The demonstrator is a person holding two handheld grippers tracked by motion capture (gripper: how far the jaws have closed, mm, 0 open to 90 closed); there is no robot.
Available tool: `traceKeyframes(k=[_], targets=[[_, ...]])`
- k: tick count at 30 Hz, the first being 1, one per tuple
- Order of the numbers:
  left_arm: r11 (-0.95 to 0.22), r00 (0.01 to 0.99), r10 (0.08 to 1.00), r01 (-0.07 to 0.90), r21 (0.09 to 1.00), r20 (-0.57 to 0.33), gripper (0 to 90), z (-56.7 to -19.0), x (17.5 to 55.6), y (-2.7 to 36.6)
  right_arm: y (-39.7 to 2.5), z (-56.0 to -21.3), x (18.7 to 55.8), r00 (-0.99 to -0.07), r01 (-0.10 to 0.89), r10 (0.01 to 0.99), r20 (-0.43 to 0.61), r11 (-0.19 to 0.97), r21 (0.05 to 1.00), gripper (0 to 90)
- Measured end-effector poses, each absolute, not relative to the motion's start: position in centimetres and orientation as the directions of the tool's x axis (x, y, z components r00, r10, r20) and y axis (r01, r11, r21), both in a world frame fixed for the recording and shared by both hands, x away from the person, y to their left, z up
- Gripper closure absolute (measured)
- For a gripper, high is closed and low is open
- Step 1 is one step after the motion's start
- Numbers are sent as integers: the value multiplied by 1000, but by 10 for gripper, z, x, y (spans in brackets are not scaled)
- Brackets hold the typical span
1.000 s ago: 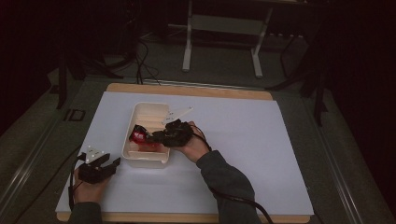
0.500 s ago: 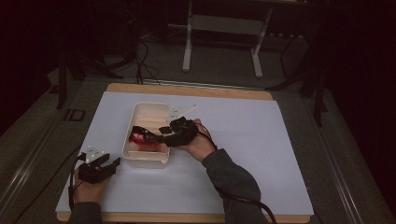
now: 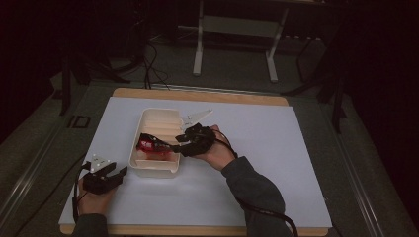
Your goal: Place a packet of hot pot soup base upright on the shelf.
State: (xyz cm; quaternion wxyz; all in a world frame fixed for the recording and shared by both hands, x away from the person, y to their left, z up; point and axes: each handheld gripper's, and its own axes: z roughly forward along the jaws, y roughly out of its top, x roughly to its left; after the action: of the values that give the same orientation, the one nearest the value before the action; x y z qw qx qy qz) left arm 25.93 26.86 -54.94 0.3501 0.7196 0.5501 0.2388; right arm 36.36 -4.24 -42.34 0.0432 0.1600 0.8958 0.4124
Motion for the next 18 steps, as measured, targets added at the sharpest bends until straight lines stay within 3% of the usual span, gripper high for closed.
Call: traceKeyframes(k=[18], targets=[[-148,277,960,626,766,-41,510,-550,260,269,-80,-419,359,-928,289,369,49,629,721,552]])
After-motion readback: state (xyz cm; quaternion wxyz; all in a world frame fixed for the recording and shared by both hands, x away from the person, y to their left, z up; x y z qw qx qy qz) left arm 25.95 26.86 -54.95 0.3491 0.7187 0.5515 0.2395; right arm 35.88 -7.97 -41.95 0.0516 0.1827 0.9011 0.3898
